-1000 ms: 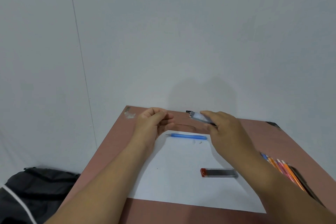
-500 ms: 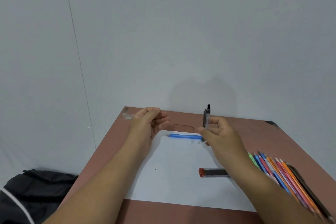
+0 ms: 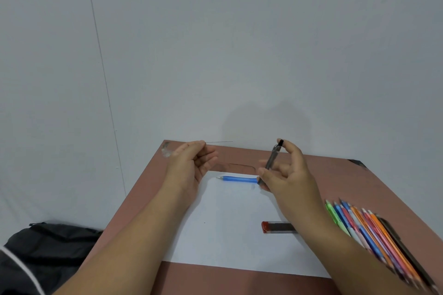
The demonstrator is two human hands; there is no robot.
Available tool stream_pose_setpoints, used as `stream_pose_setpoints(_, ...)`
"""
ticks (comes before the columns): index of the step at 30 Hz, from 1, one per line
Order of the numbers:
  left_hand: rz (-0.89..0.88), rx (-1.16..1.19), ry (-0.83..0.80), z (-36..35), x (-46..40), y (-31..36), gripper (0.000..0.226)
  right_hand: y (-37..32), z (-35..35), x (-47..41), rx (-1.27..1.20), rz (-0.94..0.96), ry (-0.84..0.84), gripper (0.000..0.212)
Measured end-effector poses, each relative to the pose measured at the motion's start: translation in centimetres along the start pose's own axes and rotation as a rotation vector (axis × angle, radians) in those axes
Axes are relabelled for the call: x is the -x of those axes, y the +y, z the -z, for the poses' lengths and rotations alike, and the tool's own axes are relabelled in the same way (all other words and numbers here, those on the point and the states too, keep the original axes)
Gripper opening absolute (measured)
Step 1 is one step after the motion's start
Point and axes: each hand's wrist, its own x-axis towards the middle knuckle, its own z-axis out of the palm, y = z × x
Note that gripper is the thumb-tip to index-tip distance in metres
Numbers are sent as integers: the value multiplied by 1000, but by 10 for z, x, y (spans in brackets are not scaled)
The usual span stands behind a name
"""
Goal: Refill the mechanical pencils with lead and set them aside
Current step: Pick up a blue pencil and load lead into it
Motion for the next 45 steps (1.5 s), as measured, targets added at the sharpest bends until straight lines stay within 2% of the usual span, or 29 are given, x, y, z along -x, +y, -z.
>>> stream_pose_setpoints(4, 10, -1, 3, 1, -1, 0, 13, -1, 0, 4, 104, 42, -26, 82)
stream_pose_setpoints(6, 14, -4, 3, 1, -2, -1, 13, -1, 0, 5, 130, 66, -31, 83)
stream_pose_setpoints(13, 19, -6, 6, 1, -2, -1, 13, 1, -3, 4, 207, 91, -40, 60)
stream_pose_setpoints(18, 24, -8, 3, 1, -2, -1, 14, 1, -2, 6, 169, 44, -37, 84)
stream_pose_setpoints(26, 24, -4, -2, 2, -2, 0, 13, -2, -2, 5, 184, -3, -26, 60)
stream_pose_setpoints(36, 38, 49, 35, 2, -2, 3, 9, -6, -6, 11, 270, 34, -65, 62)
stream_pose_setpoints(45, 45, 69, 56, 2, -3, 4, 9, -18, -9, 18, 471, 64, -13, 66)
